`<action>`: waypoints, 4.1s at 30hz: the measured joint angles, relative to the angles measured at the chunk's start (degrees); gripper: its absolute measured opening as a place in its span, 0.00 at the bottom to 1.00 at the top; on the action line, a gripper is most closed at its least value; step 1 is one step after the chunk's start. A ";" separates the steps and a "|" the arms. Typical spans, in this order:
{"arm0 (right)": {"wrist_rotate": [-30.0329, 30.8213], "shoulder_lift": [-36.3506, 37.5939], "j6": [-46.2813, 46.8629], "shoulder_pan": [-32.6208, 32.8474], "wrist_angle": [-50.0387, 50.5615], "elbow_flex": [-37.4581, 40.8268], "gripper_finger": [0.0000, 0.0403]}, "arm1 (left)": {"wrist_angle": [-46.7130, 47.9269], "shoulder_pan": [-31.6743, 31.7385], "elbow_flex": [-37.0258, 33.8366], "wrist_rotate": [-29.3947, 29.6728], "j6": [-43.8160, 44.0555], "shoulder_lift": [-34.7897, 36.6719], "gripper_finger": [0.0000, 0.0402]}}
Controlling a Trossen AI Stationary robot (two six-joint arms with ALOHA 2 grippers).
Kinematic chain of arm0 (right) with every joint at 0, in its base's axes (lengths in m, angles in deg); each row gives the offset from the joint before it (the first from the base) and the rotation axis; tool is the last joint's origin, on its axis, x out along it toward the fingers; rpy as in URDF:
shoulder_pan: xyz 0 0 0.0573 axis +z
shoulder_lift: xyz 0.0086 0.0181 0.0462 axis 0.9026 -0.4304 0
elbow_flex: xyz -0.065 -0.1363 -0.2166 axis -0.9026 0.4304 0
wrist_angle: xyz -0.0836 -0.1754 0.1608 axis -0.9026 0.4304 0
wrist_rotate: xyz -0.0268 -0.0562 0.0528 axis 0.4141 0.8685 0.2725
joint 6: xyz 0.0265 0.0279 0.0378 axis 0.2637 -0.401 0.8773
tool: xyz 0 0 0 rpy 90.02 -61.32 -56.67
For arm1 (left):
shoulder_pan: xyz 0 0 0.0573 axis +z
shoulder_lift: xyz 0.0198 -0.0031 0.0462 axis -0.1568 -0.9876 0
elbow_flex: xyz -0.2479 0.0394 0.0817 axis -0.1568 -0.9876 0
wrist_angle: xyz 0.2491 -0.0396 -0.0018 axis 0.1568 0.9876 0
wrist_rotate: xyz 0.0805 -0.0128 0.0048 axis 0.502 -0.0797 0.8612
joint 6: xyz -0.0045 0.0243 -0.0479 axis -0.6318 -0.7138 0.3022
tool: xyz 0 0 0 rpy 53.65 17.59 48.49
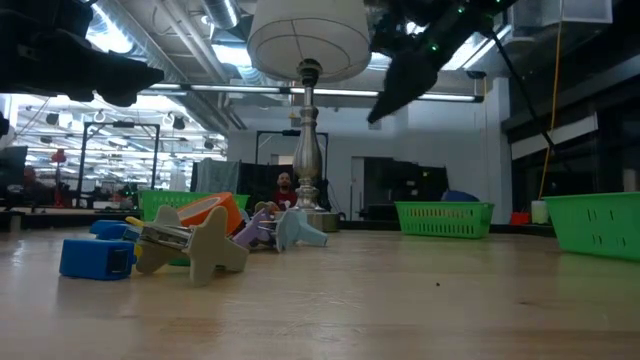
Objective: Pick and place Stapler, Stapler remover, tape
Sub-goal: Put the orange tape into the top right green bin
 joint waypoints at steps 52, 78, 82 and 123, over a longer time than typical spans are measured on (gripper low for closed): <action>-12.60 -42.74 -17.52 25.39 0.70 -34.86 0.51 | -0.22 0.01 0.00 0.02 0.00 -0.21 0.39; -1.84 -45.08 -12.35 25.56 9.87 -34.95 0.10 | 0.02 0.01 0.02 -0.01 0.00 -0.49 0.39; -2.44 -44.39 -7.89 25.54 11.10 -34.88 0.10 | 0.02 0.00 0.01 -0.01 0.00 -0.49 0.39; 1.28 7.90 0.25 -12.06 7.22 15.22 0.11 | 0.00 -0.01 0.00 -0.01 0.00 -0.49 0.39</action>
